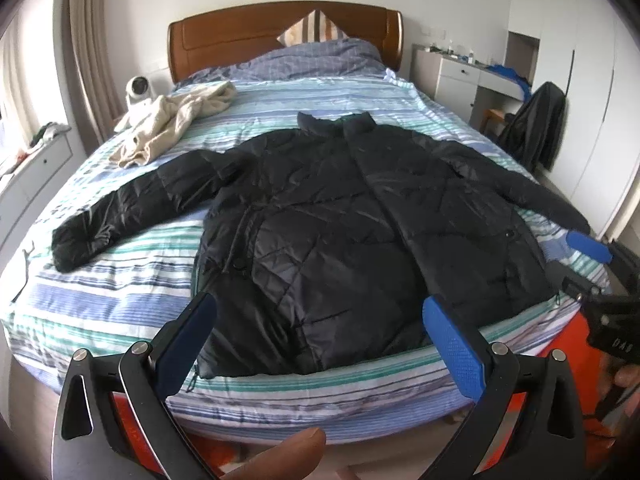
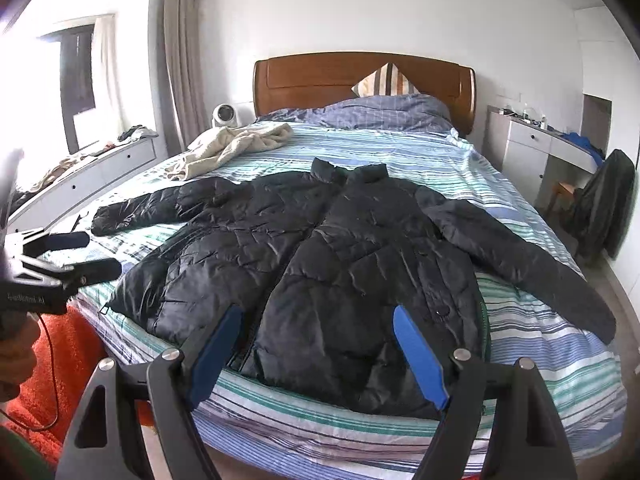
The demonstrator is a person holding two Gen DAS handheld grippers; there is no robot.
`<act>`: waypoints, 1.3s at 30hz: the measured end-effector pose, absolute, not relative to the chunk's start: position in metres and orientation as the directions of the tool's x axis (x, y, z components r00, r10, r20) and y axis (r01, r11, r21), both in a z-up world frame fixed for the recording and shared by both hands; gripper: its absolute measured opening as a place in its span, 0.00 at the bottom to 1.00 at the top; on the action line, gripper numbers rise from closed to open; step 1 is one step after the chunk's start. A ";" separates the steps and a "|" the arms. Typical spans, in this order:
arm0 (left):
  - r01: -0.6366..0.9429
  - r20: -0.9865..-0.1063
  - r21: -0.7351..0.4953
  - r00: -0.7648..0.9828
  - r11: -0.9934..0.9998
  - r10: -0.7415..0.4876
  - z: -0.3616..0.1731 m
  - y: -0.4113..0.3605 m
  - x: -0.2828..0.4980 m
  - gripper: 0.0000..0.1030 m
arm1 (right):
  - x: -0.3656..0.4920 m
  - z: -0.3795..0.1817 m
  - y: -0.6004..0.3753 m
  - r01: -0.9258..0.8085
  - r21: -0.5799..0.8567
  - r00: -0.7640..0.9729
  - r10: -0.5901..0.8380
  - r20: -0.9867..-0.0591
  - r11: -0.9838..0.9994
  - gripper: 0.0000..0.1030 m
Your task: Fold large clothes
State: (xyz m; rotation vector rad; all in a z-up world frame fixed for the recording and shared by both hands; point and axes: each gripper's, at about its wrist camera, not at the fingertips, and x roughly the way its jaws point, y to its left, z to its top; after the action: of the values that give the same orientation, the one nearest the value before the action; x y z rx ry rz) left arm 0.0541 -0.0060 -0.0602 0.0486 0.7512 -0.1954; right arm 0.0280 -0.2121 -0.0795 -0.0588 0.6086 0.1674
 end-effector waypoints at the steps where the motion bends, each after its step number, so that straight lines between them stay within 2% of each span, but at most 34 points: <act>1: 0.191 -0.679 -0.028 0.717 0.981 -0.159 -0.059 -0.005 0.054 1.00 | 0.027 -0.080 -0.212 -0.176 -0.006 0.807 0.141 -0.574 0.984 0.79; 10: 0.229 -0.688 -0.006 0.706 0.973 -0.170 -0.065 -0.016 0.064 1.00 | 0.040 -0.087 -0.239 -0.102 0.011 0.822 0.090 -0.562 0.995 0.79; 13: 0.251 -0.705 -0.002 0.686 0.968 -0.179 -0.060 -0.024 0.067 1.00 | 0.047 -0.079 -0.265 -0.035 0.037 0.855 0.049 -0.516 0.999 0.79; 15: 0.249 -0.683 0.021 0.710 0.968 -0.168 -0.050 -0.028 0.058 1.00 | 0.043 -0.073 -0.287 0.013 0.080 0.877 0.027 -0.480 0.997 0.79; 19: 0.222 -0.662 0.050 0.737 0.974 -0.134 -0.039 -0.034 0.034 1.00 | 0.032 -0.075 -0.338 0.098 0.163 0.879 -0.009 -0.476 0.982 0.79; 25: 0.264 -0.681 0.086 0.720 0.961 -0.136 -0.040 -0.045 0.025 1.00 | 0.025 -0.108 -0.488 0.413 0.419 0.840 -0.162 -0.517 0.809 0.79; 28: 0.268 -0.697 0.040 0.697 0.962 -0.166 -0.043 -0.045 0.037 1.00 | 0.023 -0.136 -0.553 0.481 0.589 0.835 -0.135 -0.533 0.649 0.79; 30: 0.255 -0.696 0.004 0.695 0.967 -0.180 -0.043 -0.045 0.047 1.00 | 0.027 -0.151 -0.583 0.501 0.651 0.836 -0.125 -0.534 0.571 0.79; 34: 0.199 -0.676 0.034 0.727 0.979 -0.124 -0.042 -0.042 0.064 1.00 | 0.048 -0.161 -0.601 0.505 0.697 0.835 -0.086 -0.543 0.509 0.79; 39: 0.070 -0.660 0.028 0.750 0.997 -0.034 -0.041 -0.012 0.079 1.00 | 0.077 -0.149 -0.577 0.464 0.659 0.834 -0.043 -0.549 0.591 0.79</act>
State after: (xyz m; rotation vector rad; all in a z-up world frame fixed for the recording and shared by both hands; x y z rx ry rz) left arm 0.0793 -0.0125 -0.0406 0.0526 0.7201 -0.0570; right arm 0.0773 -0.5770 -0.1493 0.8976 0.5186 -0.3107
